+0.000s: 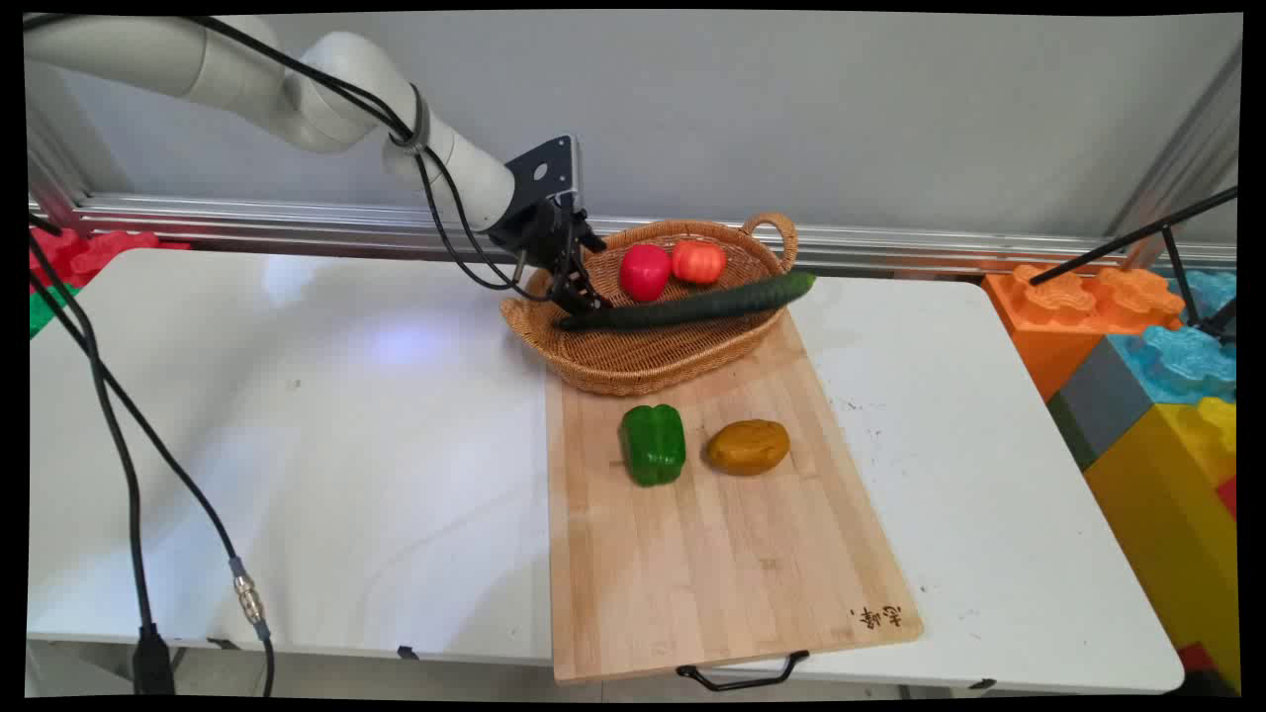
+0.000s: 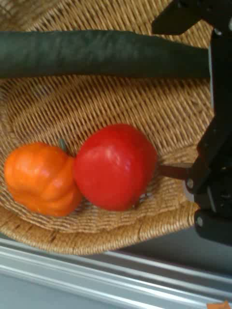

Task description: Pick up the potato from the cutting board

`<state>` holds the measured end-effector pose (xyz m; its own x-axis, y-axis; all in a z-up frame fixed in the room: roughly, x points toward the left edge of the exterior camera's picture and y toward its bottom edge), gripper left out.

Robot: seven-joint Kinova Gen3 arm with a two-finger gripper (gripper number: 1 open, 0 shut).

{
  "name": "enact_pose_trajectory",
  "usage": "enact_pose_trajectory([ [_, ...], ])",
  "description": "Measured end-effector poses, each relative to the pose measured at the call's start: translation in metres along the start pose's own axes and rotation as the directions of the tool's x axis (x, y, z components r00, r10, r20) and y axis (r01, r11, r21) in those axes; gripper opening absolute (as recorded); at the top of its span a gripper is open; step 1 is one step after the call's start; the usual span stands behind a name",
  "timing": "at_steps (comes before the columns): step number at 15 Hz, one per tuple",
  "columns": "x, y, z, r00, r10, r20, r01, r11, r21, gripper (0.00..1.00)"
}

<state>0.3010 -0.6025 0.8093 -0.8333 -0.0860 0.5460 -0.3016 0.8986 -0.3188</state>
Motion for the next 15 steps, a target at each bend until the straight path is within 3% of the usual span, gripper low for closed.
enact_pose_trajectory([
  [8, 0.041, 0.02, -0.05, 0.986, -0.164, 0.003, 0.164, 0.986, -0.023, 1.0],
  [12, 0.069, 0.036, -0.071, 0.975, -0.223, 0.017, 0.224, 0.971, -0.083, 1.0],
  [15, 0.096, 0.054, -0.081, 0.967, -0.256, 0.021, 0.256, 0.953, -0.162, 1.0],
])
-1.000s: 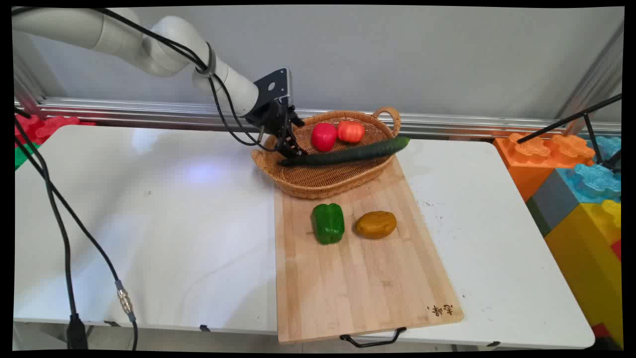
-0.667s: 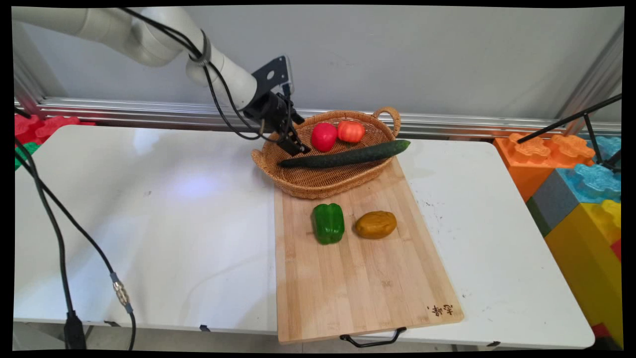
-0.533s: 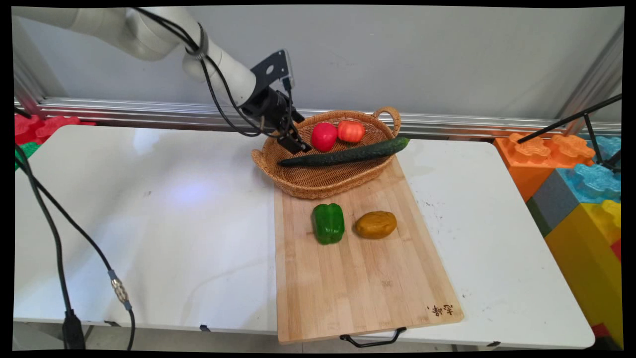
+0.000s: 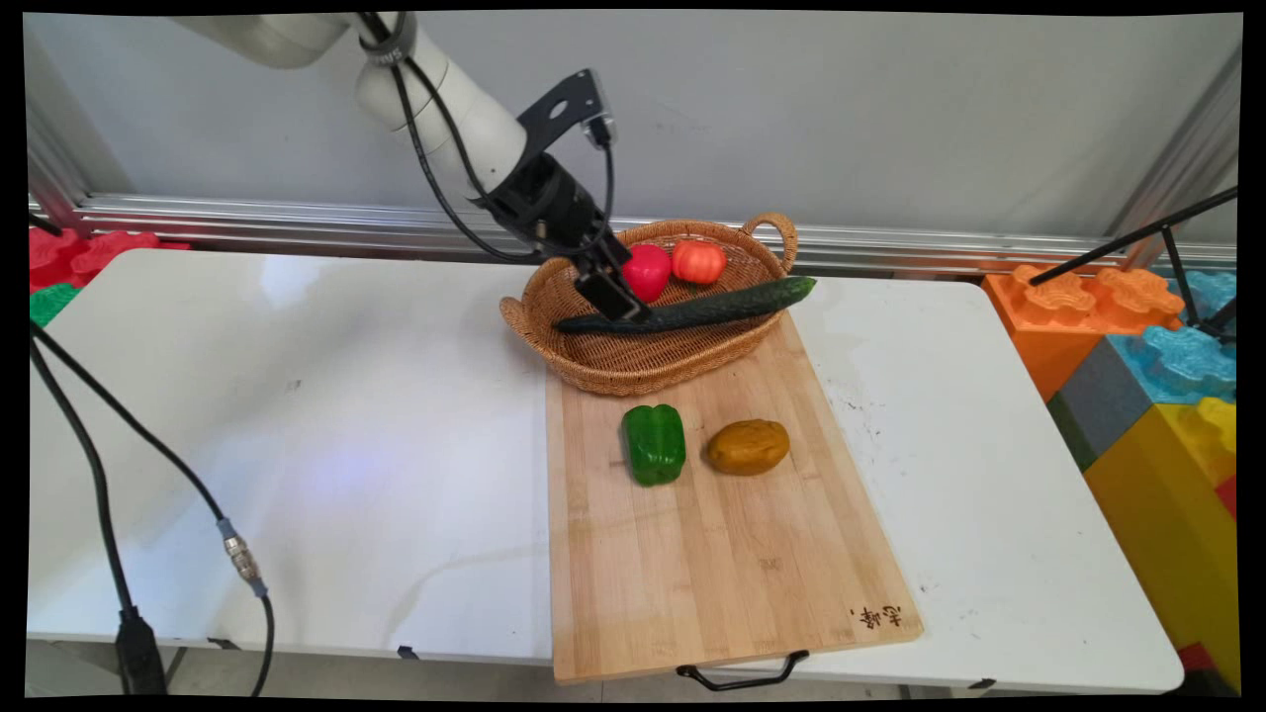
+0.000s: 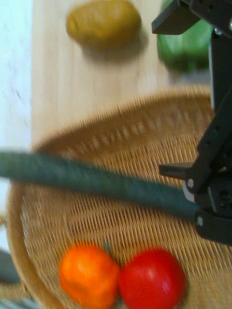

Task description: Pick up the potato from the cutting board

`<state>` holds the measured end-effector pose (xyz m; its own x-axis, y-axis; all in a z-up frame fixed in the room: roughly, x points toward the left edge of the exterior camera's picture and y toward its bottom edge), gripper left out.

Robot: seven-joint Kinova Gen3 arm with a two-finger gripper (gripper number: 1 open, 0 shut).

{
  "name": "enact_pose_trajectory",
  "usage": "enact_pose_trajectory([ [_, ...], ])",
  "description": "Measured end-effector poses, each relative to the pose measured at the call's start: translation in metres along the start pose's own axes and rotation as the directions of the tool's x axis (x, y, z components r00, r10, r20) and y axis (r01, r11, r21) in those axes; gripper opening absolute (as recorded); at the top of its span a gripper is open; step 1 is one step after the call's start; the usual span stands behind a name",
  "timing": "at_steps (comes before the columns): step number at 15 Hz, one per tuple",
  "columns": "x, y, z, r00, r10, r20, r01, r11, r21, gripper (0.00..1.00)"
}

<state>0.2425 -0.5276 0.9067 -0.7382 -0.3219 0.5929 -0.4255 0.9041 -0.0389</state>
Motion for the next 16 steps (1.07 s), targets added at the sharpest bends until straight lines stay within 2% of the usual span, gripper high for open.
enact_pose_trajectory([
  [4, 0.018, 0.022, 0.005, 1.0, -0.02, -0.006, 0.019, 0.996, -0.087, 1.0],
  [7, 0.029, 0.036, 0.022, 0.999, -0.035, -0.028, 0.031, 0.989, -0.142, 1.0],
  [11, 0.03, 0.049, 0.065, 0.998, -0.053, -0.044, 0.044, 0.983, -0.18, 1.0],
  [16, 0.026, 0.062, 0.124, 0.997, -0.057, -0.047, 0.047, 0.979, -0.2, 1.0],
])
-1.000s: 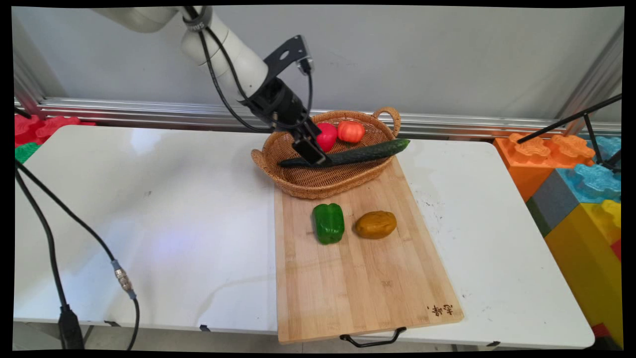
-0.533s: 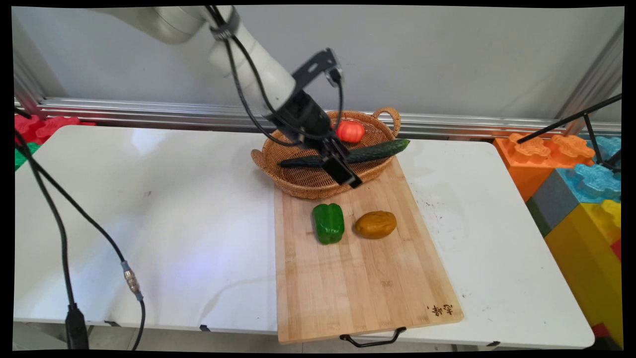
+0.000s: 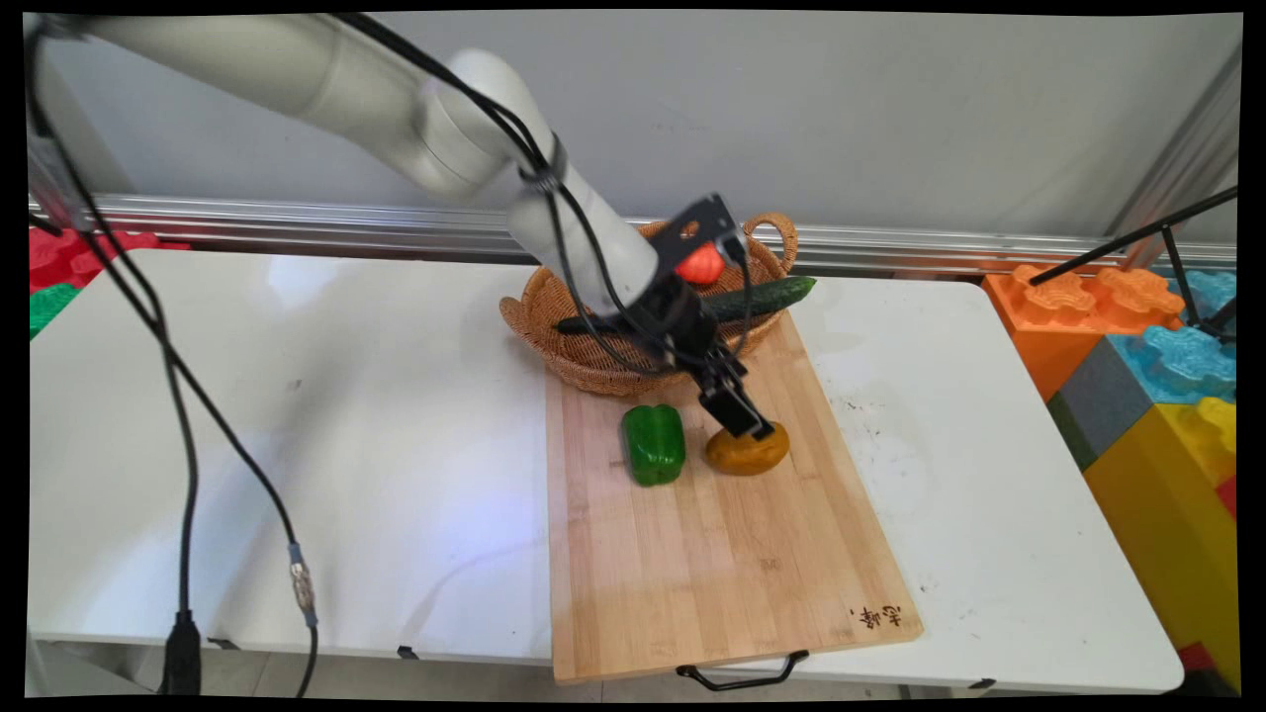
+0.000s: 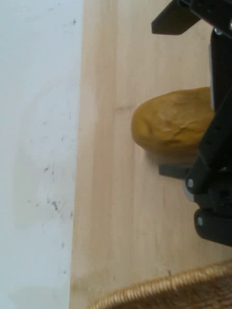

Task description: Pick up the potato from the cutting board, then place the picked object in the vegetable basket

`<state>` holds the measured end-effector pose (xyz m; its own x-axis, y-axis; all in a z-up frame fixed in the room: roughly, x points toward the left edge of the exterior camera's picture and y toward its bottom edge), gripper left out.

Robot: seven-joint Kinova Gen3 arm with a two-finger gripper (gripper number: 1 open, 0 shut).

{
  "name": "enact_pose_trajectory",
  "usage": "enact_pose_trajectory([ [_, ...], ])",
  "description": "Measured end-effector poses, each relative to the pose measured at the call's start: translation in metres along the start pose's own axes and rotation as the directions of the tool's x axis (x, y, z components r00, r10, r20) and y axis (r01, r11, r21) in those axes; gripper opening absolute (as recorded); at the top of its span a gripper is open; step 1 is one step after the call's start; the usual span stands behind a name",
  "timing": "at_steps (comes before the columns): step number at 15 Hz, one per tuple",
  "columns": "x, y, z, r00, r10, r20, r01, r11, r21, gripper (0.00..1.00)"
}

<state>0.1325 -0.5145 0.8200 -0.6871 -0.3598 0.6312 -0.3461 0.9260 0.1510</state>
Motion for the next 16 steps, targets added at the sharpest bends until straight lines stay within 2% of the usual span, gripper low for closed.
enact_pose_trajectory([
  [9, -0.014, -0.006, 0.062, 0.999, 0.041, 0.034, -0.041, 0.999, 0.007, 1.0],
  [10, -0.015, -0.006, 0.064, 0.998, 0.052, 0.038, -0.052, 0.999, 0.008, 0.0],
  [16, -0.02, -0.006, 0.061, 0.994, 0.095, 0.048, -0.096, 0.995, 0.009, 0.0],
])
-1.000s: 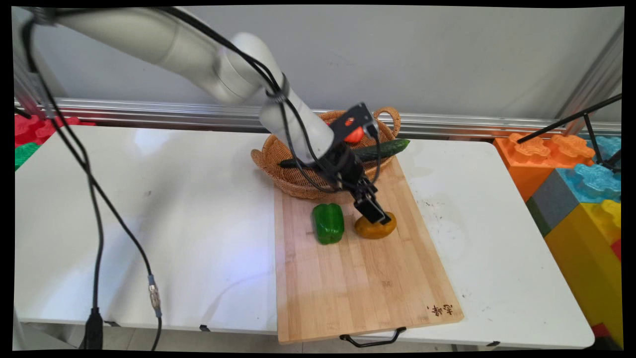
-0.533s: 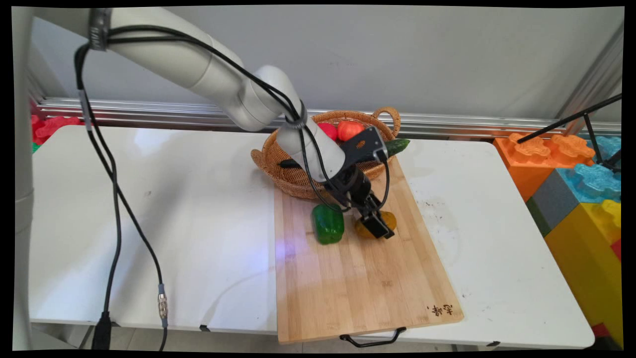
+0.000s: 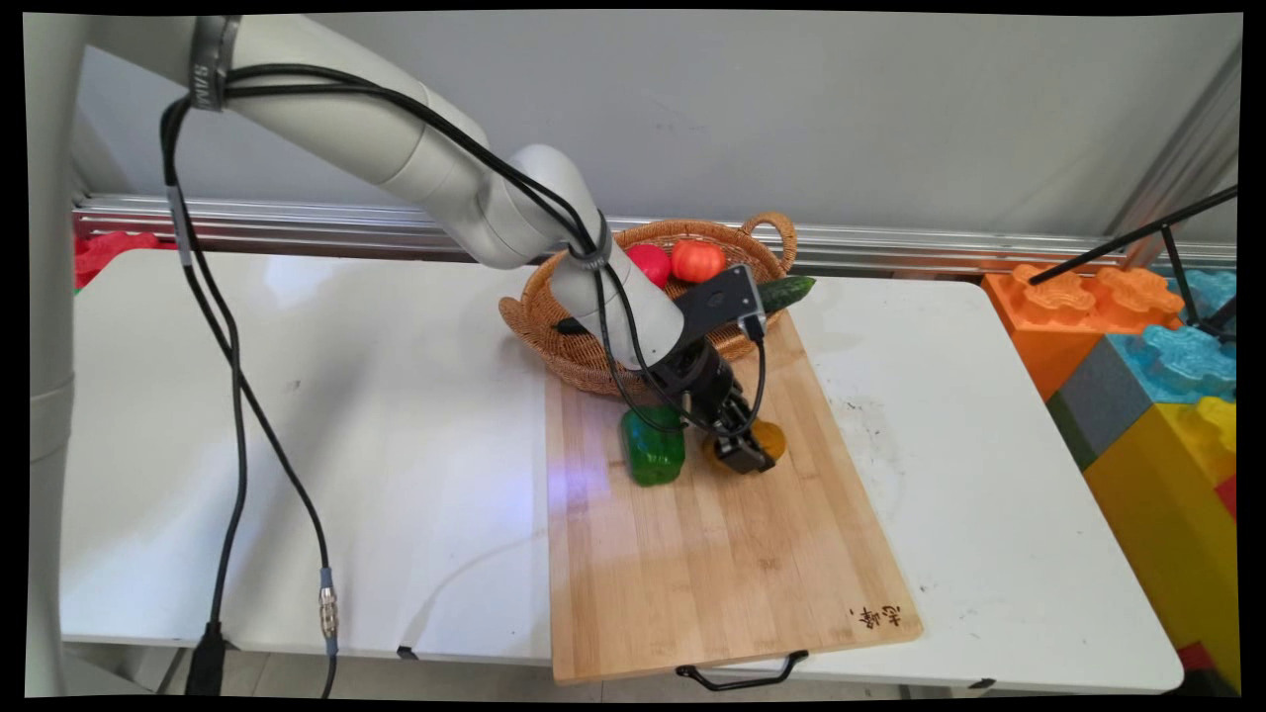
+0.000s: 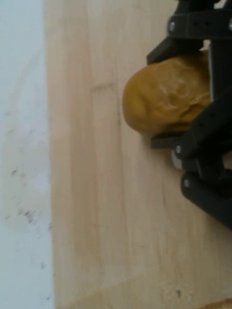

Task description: Place the picked object in the vegetable basket

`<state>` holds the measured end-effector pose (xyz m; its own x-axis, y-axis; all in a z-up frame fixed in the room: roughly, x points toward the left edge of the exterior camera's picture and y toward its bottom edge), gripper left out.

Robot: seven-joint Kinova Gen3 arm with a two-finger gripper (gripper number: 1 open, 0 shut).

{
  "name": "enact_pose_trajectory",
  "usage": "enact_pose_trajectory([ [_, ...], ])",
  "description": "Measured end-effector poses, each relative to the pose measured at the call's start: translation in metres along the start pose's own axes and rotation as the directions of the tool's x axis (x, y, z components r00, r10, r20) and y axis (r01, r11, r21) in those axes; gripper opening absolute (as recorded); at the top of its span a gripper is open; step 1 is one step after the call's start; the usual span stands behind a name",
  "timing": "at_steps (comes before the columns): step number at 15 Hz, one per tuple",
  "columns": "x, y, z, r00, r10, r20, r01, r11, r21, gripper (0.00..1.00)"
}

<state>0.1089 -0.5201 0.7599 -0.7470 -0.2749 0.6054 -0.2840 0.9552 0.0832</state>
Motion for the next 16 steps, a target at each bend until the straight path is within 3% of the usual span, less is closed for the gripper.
enact_pose_trajectory([
  [4, 0.011, 0.003, -0.03, 0.999, -0.018, -0.037, 0.018, 1.0, -0.002, 0.0],
  [7, 0.026, -0.004, -0.066, 0.997, -0.045, -0.07, 0.047, 0.999, 0.022, 0.0],
  [11, 0.028, -0.032, -0.111, 0.994, -0.08, -0.075, 0.086, 0.992, 0.087, 0.0],
  [16, 0.011, -0.068, -0.13, 0.993, -0.107, -0.047, 0.113, 0.984, 0.139, 0.0],
])
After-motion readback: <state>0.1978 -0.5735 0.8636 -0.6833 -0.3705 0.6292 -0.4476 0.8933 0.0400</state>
